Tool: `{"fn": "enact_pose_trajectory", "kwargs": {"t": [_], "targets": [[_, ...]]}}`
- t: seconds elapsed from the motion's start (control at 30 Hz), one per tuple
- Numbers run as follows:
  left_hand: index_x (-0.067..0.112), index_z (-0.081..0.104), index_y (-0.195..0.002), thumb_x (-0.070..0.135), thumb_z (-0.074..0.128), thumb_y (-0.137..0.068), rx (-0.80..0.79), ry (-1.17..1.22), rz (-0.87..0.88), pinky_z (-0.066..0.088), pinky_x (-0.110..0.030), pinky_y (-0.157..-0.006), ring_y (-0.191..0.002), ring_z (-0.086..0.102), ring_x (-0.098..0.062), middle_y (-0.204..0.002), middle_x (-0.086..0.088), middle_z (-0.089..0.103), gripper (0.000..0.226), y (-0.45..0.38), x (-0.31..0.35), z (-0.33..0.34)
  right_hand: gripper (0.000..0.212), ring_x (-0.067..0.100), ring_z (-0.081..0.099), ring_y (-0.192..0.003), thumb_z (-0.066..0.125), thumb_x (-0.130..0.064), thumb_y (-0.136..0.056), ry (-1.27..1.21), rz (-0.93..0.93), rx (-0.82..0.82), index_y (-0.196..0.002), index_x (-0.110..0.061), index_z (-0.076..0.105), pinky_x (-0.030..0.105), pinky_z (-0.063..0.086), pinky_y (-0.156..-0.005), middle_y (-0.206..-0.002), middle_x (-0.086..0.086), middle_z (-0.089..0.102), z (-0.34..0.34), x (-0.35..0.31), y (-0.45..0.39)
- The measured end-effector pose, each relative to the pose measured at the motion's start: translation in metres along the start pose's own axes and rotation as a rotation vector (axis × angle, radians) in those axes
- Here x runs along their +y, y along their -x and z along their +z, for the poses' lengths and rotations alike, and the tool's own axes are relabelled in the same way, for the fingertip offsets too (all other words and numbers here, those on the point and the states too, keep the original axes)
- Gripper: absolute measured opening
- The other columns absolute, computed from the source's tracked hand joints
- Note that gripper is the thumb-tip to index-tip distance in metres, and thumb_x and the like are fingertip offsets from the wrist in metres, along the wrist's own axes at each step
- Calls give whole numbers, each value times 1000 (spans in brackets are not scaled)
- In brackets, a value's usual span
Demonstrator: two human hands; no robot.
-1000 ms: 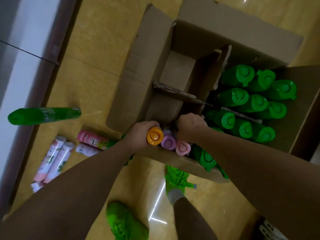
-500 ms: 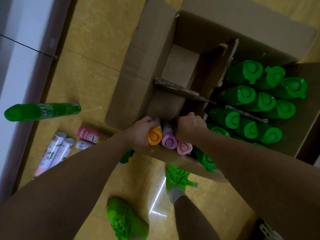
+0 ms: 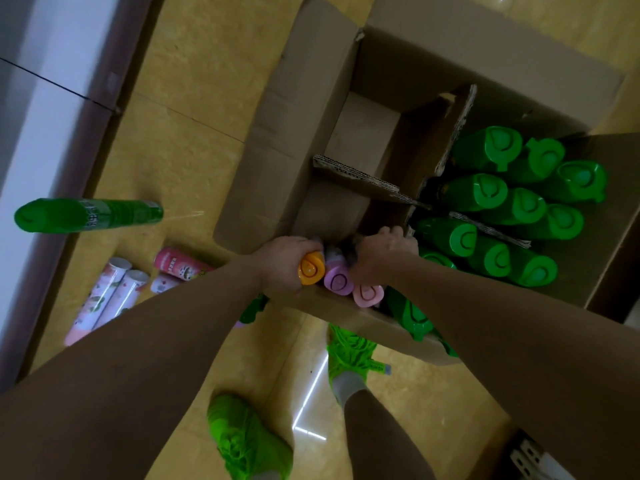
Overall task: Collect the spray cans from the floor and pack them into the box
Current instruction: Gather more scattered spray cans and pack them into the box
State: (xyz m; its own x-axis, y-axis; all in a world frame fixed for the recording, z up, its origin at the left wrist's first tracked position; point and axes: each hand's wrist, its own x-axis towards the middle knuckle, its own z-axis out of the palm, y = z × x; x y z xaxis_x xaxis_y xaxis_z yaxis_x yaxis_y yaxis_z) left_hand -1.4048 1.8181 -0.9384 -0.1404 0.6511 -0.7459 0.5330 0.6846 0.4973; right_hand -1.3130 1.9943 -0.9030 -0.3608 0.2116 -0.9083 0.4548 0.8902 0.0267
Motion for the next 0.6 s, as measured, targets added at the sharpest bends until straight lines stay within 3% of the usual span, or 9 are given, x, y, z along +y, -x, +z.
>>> {"fn": "enact_pose_trajectory", "kwargs": {"t": [0.13, 0.23, 0.37, 0.47, 0.6], "targets": [[20, 40, -150, 16, 80, -65, 40, 89, -31, 40, -26, -104, -131, 50, -23, -145, -3, 52, 94, 17, 7, -1, 63, 34, 38, -122, 57, -58, -81, -26, 38, 86, -132, -21, 51, 49, 37, -96, -131, 13, 43, -1, -9, 13], [18, 46, -147, 17, 76, -71, 226, 155, -22, 35, -24, -109, -134, 49, -20, -147, -3, 51, 82, 39, 11, 1, 67, 35, 37, -122, 61, -60, -78, -27, 38, 220, -130, -19, 49, 57, 32, -101, -130, 14, 41, -2, -25, 29], [19, 53, -143, 23, 80, -74, 447, 282, -53, 39, -31, -112, -132, 51, -20, -144, -2, 54, 74, 74, 2, 2, 64, 35, 38, -122, 60, -52, -80, -49, -55, 330, -134, -20, 48, 52, 36, -96, -130, 15, 43, -4, -57, 50], [24, 47, -147, 31, 77, -81, 531, 275, -121, 34, -30, -113, -138, 42, -20, -150, -2, 46, 73, 109, -15, 2, 57, 35, 37, -125, 58, -44, -85, -48, -128, 377, -135, -20, 47, 50, 36, -97, -133, 15, 44, -3, -89, 65], [27, 44, -148, 46, 74, -79, 635, 291, -210, 34, -39, -116, -142, 36, -21, -155, 1, 39, 78, 161, -59, 19, 53, 35, 40, -121, 57, -45, -84, -31, -210, 407, -129, -18, 50, 47, 37, -95, -129, 14, 47, 7, -143, 91]]}}
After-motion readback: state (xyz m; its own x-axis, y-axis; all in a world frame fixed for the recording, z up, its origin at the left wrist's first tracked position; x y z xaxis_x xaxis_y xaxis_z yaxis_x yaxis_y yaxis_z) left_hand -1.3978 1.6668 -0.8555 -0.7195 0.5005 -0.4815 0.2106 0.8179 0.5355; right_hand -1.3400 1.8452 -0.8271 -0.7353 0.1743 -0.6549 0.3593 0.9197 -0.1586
